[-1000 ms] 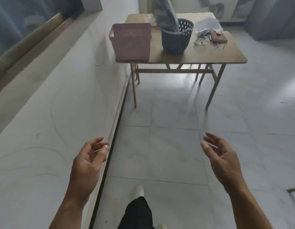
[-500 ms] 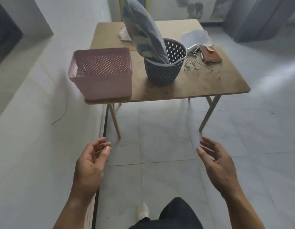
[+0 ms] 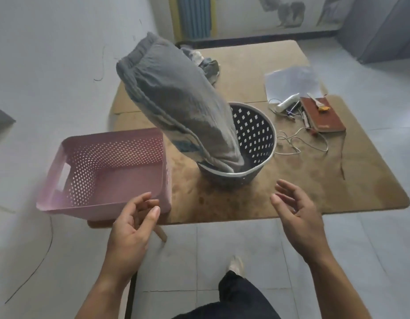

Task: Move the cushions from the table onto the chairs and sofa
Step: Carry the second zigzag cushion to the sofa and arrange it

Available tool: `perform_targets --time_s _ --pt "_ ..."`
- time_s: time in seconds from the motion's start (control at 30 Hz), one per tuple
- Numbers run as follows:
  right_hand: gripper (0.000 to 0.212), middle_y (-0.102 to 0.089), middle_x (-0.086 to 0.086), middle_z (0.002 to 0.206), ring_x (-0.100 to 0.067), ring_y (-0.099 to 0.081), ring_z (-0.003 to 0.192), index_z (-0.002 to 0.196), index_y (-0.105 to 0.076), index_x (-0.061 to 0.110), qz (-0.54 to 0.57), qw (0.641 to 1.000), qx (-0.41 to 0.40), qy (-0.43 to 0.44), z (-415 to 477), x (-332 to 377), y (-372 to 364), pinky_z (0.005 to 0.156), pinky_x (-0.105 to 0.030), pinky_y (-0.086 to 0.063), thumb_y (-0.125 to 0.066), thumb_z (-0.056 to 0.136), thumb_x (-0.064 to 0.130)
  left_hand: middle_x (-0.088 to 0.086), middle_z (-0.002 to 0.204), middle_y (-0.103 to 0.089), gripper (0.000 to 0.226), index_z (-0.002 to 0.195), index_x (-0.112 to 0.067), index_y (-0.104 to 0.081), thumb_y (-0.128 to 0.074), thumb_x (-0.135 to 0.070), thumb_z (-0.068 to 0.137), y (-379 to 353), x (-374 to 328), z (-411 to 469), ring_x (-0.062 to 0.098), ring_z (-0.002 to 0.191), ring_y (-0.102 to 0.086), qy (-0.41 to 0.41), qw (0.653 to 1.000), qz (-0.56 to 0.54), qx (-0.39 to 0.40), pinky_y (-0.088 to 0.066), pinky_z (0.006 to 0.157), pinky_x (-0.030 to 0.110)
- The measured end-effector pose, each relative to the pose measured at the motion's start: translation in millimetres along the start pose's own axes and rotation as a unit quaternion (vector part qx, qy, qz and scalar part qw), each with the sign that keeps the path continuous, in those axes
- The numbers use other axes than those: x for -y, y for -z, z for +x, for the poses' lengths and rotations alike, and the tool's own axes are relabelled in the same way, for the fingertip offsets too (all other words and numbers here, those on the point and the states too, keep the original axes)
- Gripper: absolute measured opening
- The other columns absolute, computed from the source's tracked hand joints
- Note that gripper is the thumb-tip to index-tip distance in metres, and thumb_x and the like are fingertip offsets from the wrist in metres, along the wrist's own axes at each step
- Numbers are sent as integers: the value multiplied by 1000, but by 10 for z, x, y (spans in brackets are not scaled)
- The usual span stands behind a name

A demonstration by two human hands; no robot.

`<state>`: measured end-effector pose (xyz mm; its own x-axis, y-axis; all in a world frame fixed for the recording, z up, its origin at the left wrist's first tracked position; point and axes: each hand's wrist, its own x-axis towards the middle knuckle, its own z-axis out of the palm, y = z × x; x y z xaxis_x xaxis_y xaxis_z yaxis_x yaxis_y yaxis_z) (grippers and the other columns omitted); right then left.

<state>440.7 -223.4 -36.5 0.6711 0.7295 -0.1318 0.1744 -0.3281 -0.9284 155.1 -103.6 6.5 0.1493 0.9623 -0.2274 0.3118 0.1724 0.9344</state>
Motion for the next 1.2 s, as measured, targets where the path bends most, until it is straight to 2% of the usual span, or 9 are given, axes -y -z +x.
perform_targets --time_s 0.27,0.37,0.43,0.53,0.63,0.73,0.83,0.97,1.2 --pt "42 -67 1 128 -1 -64 113 137 -59 23 -3 998 52 45 1469 492 -299 91 -13 -54 -70 96 19 -13 137 -58 85 145 -38 -39 -83 -55 75 -529 -528 1268 0 127 -56 -56 997 -45 -24 -47 100 20" --pt "79 -49 6 148 -10 -51 135 154 -40 28 -44 991 108 69 1682 444 -606 111 -29 -47 -80 87 37 -2 145 -57 96 151 -29 -33 -89 -39 74 -770 -528 1692 8 132 -57 -55 986 -152 43 -51 102 22" --pt "118 -20 5 168 -14 -20 156 162 -11 34 -110 973 182 93 1720 385 -849 126 -37 -25 -84 73 59 0 145 -62 97 151 -20 -43 -92 -41 70 -911 -570 1917 16 131 -61 -10 975 -211 75 -50 109 36" --pt "150 25 -1 170 -20 20 157 148 32 49 -180 945 260 84 1681 322 -1241 129 -52 -4 -77 50 81 -6 126 -74 94 130 -16 -67 -97 -54 50 -1045 -694 2117 13 118 -69 24 977 -212 -17 -51 109 42" --pt "160 18 -3 172 -26 13 159 151 33 46 -152 971 172 71 1680 288 -1543 127 -56 -11 -83 46 77 -9 120 -76 79 125 -16 -70 -98 -41 56 -1171 -857 2149 7 112 -71 4 981 -192 -16 -53 105 37" --pt "119 -50 1 154 -18 -49 142 160 -24 34 -47 997 24 52 1745 236 -1618 112 -39 -46 -90 62 47 -7 114 -78 63 119 -15 -72 -95 -38 66 -1208 -965 2182 9 110 -72 -53 986 -147 66 -57 96 32" --pt "57 -76 18 104 -4 -71 99 129 -66 29 -14 998 -34 45 1858 244 -1485 84 -26 -56 -84 75 28 1 122 -75 83 127 -15 -64 -80 -70 68 -1121 -1025 2341 16 117 -69 -90 973 -126 173 -57 95 32" --pt "22 -78 20 91 1 -72 88 103 -74 27 120 990 -74 27 1960 516 -1211 78 -25 -54 -82 85 18 4 138 -65 82 148 -21 -50 -22 -78 95 -1155 -1128 2661 18 134 -56 -32 962 -171 208 -44 110 46" --pt "19 -81 10 92 -8 -76 91 92 -77 28 227 966 -93 79 1765 1315 -663 78 -25 -61 -73 92 9 -2 159 -38 73 159 -29 -30 -21 -71 100 -1376 -1382 3006 18 146 -35 -5 974 -99 203 -27 116 52"
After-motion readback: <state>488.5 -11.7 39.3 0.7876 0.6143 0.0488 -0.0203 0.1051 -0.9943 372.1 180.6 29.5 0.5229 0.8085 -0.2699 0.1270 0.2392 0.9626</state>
